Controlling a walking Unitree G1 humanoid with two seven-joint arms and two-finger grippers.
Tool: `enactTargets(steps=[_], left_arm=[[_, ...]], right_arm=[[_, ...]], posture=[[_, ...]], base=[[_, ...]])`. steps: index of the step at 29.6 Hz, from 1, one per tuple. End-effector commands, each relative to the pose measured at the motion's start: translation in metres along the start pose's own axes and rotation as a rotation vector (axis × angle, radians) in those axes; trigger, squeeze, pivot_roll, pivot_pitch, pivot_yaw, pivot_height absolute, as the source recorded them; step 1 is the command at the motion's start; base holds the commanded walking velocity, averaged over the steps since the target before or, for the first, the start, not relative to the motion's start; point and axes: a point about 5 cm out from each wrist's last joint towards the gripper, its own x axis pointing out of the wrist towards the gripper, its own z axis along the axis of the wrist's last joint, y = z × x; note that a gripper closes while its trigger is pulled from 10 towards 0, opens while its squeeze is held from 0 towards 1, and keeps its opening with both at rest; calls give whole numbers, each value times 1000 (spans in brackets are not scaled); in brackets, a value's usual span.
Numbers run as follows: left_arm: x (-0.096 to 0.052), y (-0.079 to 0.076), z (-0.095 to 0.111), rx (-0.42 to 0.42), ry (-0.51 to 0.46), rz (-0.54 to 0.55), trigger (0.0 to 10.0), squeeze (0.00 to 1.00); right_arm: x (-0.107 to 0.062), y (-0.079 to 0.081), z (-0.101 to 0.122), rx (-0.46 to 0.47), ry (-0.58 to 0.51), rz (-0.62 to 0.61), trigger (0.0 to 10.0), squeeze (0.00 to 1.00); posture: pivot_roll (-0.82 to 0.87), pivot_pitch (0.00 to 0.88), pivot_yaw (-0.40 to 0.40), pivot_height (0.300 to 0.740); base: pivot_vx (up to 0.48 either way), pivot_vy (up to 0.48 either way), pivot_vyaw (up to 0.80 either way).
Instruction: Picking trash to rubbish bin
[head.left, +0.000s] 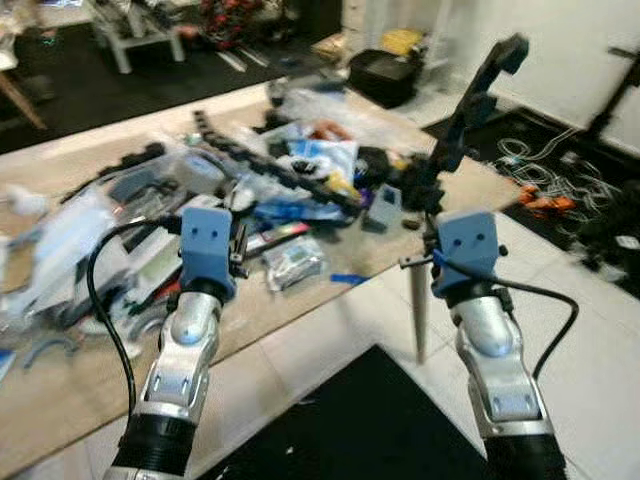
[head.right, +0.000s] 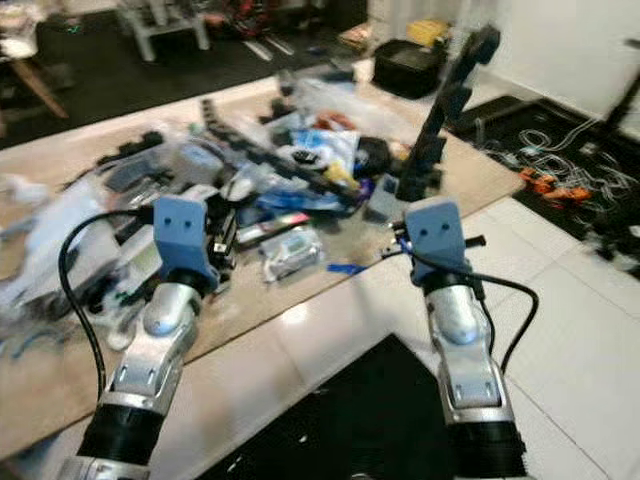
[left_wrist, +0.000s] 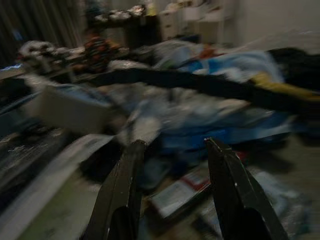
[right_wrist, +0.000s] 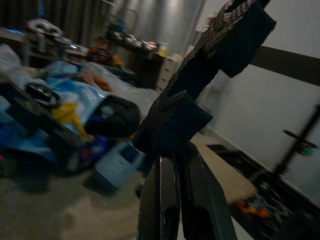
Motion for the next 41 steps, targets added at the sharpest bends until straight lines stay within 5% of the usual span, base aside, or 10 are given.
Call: enactTargets(steps=[1,41], left_arm=[[0,2,-3,8,8,-7,10000,0],[5,-10,-5,15,11,-84,10000,0]], right_arm=[[-2,5,-1,14,9,14,10000,0],[-20,19,-28,141,144,7,10000,0]], posture=[[-63,97,51,740],[-68,42,57,740]], base=[[0,0,-800],[0,0,-800]])
